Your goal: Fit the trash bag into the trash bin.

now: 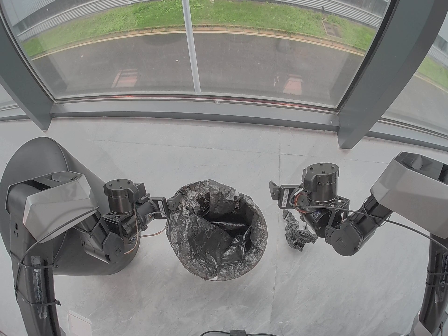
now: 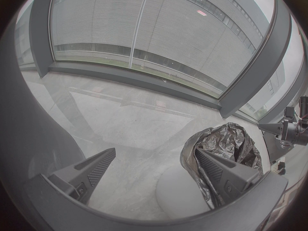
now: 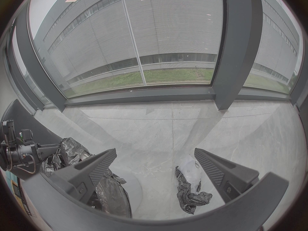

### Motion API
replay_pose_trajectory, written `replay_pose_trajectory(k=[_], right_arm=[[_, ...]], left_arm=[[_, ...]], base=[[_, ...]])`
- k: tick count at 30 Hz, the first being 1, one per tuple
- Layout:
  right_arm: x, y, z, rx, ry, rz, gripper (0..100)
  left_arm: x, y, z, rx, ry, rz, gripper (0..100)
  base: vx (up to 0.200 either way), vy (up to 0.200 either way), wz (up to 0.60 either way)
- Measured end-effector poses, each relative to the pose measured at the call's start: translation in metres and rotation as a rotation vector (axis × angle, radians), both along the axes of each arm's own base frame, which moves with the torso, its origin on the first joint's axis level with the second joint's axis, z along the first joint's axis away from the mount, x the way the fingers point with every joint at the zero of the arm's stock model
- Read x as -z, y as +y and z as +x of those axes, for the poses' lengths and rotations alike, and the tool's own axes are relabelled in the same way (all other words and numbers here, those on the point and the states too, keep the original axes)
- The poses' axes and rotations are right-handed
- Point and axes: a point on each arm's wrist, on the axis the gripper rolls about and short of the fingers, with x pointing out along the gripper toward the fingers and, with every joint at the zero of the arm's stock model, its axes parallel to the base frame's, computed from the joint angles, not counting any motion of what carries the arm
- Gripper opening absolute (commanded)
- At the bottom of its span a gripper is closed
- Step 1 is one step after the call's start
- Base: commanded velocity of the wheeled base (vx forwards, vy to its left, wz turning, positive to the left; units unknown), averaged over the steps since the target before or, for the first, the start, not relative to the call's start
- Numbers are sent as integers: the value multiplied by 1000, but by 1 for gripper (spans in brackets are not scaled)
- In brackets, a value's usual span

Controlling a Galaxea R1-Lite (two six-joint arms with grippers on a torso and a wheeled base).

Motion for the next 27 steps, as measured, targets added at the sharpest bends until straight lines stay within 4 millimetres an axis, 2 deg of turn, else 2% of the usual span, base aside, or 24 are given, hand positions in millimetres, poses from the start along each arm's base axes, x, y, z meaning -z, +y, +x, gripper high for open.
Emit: replay_pose_trajectory(k=[13, 21, 27], right_arm=[[1, 0, 1, 1, 1, 0, 100], [1, 0, 1, 1, 2, -2, 100], [1, 0, 0, 1, 2, -3, 100]], left_arm=[[19, -11, -16, -1, 122, -174, 100], [18, -16, -21, 19, 115, -188, 100], [6, -13, -25, 10, 93, -196, 100]], base=[[0, 0, 0], [0, 0, 0], [0, 0, 0]])
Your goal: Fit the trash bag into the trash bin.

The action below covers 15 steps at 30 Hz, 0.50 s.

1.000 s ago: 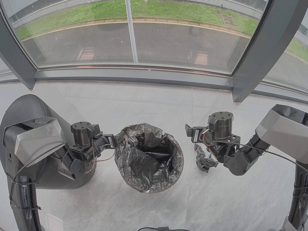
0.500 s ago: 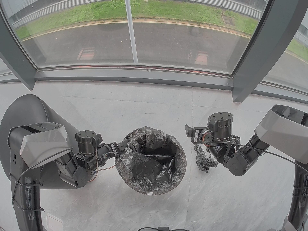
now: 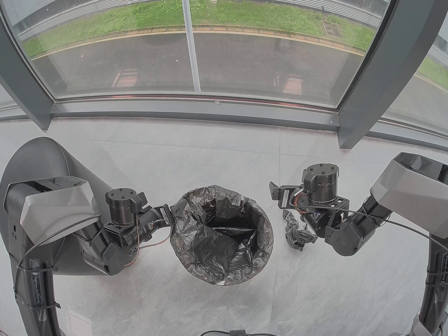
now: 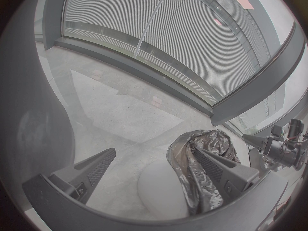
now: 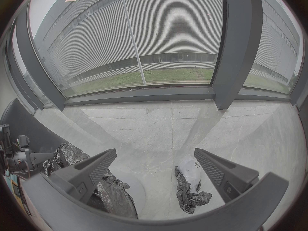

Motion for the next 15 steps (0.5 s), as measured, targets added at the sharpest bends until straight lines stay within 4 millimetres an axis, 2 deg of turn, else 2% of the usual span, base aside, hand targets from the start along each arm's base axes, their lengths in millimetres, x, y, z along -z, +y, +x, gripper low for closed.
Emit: replay_pose_trajectory(k=[6, 15], right_arm=[[0, 0, 0, 0, 0, 0, 100], [0, 0, 0, -1, 0, 0, 100]], left_arm=[[-16, 6, -18, -4, -34, -11, 100], [-18, -4, -69, 68, -42, -32, 100]], base=[[0, 0, 0], [0, 0, 0]])
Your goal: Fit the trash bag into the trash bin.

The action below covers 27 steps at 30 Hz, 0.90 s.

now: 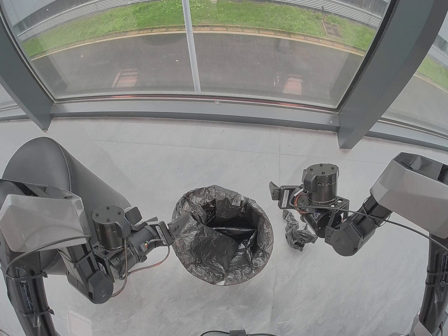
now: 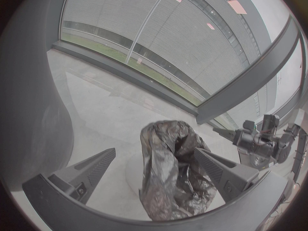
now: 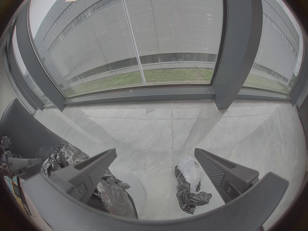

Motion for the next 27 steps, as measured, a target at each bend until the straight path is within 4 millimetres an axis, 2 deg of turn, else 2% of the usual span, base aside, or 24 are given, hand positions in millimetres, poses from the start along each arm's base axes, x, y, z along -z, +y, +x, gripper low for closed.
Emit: replay_pose_trajectory(k=[3, 6, 13, 19, 27], right_arm=[[0, 0, 0, 0, 0, 0, 100], [0, 0, 0, 0, 0, 0, 100], [1, 0, 0, 1, 1, 0, 100], [1, 0, 1, 0, 2, -1, 100], [2, 0, 1, 1, 3, -2, 100]], left_arm=[[11, -4, -13, 24, 45, 22, 100], [24, -5, -18, 25, 88, 45, 100], [46, -1, -9, -33, 129, 70, 100], [51, 1, -9, -43, 147, 76, 100], [40, 4, -16, -53, 144, 53, 100]], base=[[0, 0, 0], [0, 0, 0], [0, 0, 0], [0, 0, 0], [0, 0, 0]])
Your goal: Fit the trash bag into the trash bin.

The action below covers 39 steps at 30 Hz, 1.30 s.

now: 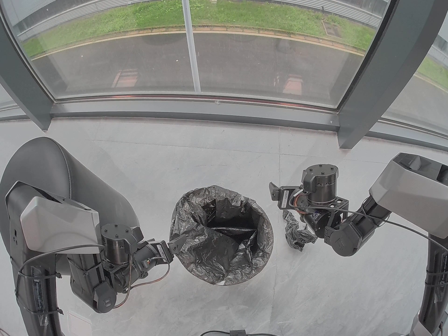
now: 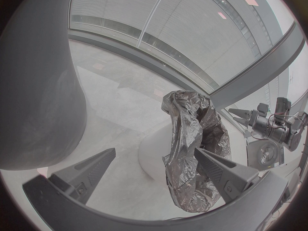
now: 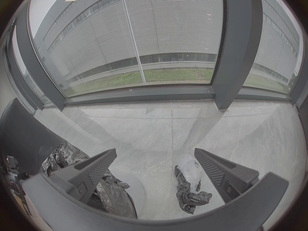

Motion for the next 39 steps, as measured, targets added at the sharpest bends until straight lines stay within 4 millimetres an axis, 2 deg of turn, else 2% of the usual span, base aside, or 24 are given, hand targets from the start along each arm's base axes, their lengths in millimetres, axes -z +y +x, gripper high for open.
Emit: replay_pose_trajectory(k=[4, 10, 19, 29, 39], right_arm=[[0, 0, 0, 0, 1, 0, 100], [1, 0, 0, 0, 2, -1, 100], [3, 0, 0, 0, 6, -3, 100], [4, 0, 1, 0, 7, -3, 100], [4, 0, 1, 0, 7, -4, 100]], left_arm=[[-7, 4, -1, -24, -12, -6, 100], [-9, 15, 11, -72, -42, -17, 100], [5, 29, 26, -123, -29, -12, 100], [15, 28, 25, -122, 1, -2, 100], [-4, 28, 13, -118, -20, -6, 100]], base=[[0, 0, 0], [0, 0, 0], [0, 0, 0], [0, 0, 0], [0, 0, 0]])
